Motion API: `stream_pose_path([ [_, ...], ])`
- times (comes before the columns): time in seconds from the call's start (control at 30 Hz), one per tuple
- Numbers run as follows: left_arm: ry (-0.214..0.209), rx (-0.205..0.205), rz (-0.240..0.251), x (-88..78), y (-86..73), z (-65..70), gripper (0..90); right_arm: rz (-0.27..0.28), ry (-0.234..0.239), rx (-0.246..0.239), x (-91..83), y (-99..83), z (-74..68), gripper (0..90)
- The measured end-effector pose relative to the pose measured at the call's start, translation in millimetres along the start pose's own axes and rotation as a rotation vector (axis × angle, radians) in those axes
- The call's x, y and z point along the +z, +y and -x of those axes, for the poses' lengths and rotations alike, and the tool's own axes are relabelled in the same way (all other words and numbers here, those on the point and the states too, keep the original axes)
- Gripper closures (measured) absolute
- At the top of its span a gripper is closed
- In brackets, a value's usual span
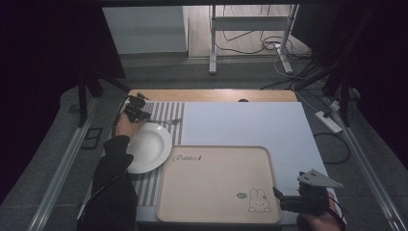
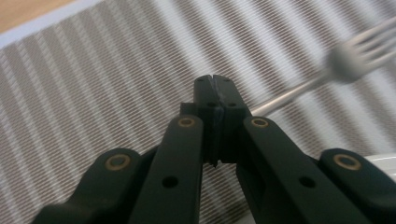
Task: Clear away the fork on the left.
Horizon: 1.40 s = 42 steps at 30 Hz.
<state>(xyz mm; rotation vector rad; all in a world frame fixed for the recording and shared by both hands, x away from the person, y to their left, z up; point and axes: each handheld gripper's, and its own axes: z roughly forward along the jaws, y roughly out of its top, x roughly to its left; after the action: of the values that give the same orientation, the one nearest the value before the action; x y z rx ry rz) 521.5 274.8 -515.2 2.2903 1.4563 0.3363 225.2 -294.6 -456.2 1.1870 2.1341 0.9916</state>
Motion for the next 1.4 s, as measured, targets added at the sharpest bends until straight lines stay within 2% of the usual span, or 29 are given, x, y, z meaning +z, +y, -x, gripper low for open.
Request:
stream_pose_path([
  [0.1, 0.021, -0.020, -0.024, 1.5, -5.6, -7.9, 88.6, 0.001, 0.000, 0.001, -0.1, 0.0, 0.1, 0.0],
  [0.2, 0.013, -0.035, -0.030, 0.0, -11.3, -14.1, 88.6, 0.000, 0.000, 0.001, 0.0, 0.0, 0.1, 0.0],
  [0.33, -0.016, -0.017, -0.039, -3.2, -17.5, -13.8, 88.8, -0.002, -0.001, -0.001, 0.2, 0.1, -0.3, 0.0],
  [0.43, -0.032, 0.006, -0.063, -5.9, -19.5, -13.1, 88.8, -0.002, -0.001, -0.004, 0.4, 0.1, -0.8, 0.0],
  [0.57, -0.052, 0.016, -0.084, -7.2, -19.7, -11.9, 88.8, -0.003, -0.002, -0.008, 0.3, 0.2, -1.2, 0.0],
  [0.6, -0.071, 0.011, -0.087, -7.5, -19.2, -12.1, 88.8, -0.005, -0.002, -0.008, 0.5, 0.3, -1.3, 0.0],
  [0.7, -0.076, 0.018, -0.090, -7.5, -18.5, -12.0, 88.8, -0.005, -0.002, -0.008, 0.6, 0.3, -1.2, 0.0],
  [0.73, -0.081, 0.012, -0.079, -8.3, -17.8, -12.9, 88.8, -0.004, -0.002, -0.007, 0.5, 0.3, -1.1, 0.0],
  [0.8, -0.088, -0.017, -0.020, -14.0, -14.4, -15.3, 87.8, -0.003, -0.001, -0.005, 0.5, 0.2, -0.9, 0.0],
  [0.83, -0.088, -0.017, -0.020, -14.0, -14.4, -15.3, 83.7, -0.003, -0.001, -0.005, 0.5, 0.2, -0.9, 0.0],
  [0.87, -0.100, -0.026, -0.003, -16.3, -12.0, -15.4, 83.7, -0.003, 0.000, -0.005, 0.5, 0.2, -0.9, 0.0],
  [0.9, -0.105, -0.022, 0.009, -17.9, -9.7, -14.5, 74.8, -0.004, -0.001, -0.007, 0.6, 0.3, -1.0, 0.0],
  [0.97, -0.102, -0.007, 0.022, -20.1, -5.5, -11.1, 67.2, -0.005, -0.001, -0.008, 0.6, 0.3, -1.1, 0.0],
  [1.0, -0.131, 0.005, 0.041, -20.6, -1.0, -6.9, 60.7, -0.004, -0.001, -0.008, 0.5, 0.3, -1.1, 0.0],
  [1.17, -0.156, 0.045, 0.056, -16.2, 8.9, 4.8, 32.5, -0.001, 0.000, -0.011, 0.0, 0.1, -1.4, 0.0],
  [1.3, -0.183, 0.055, 0.040, -8.7, 14.2, 11.5, 14.2, 0.000, 0.001, -0.011, -0.1, 0.1, -1.3, 0.0],
  [1.33, -0.187, 0.069, 0.028, -5.2, 16.1, 14.6, 14.2, 0.000, 0.002, -0.011, -0.1, 0.1, -1.2, 0.0],
  [1.37, -0.196, 0.083, 0.012, -0.1, 18.5, 18.9, 6.5, 0.003, 0.004, -0.011, -0.3, 0.0, -1.2, 0.0],
  [1.4, -0.203, 0.096, 0.000, 2.9, 19.8, 21.1, 5.4, 0.004, 0.005, -0.011, -0.3, -0.1, -1.2, 0.0],
])
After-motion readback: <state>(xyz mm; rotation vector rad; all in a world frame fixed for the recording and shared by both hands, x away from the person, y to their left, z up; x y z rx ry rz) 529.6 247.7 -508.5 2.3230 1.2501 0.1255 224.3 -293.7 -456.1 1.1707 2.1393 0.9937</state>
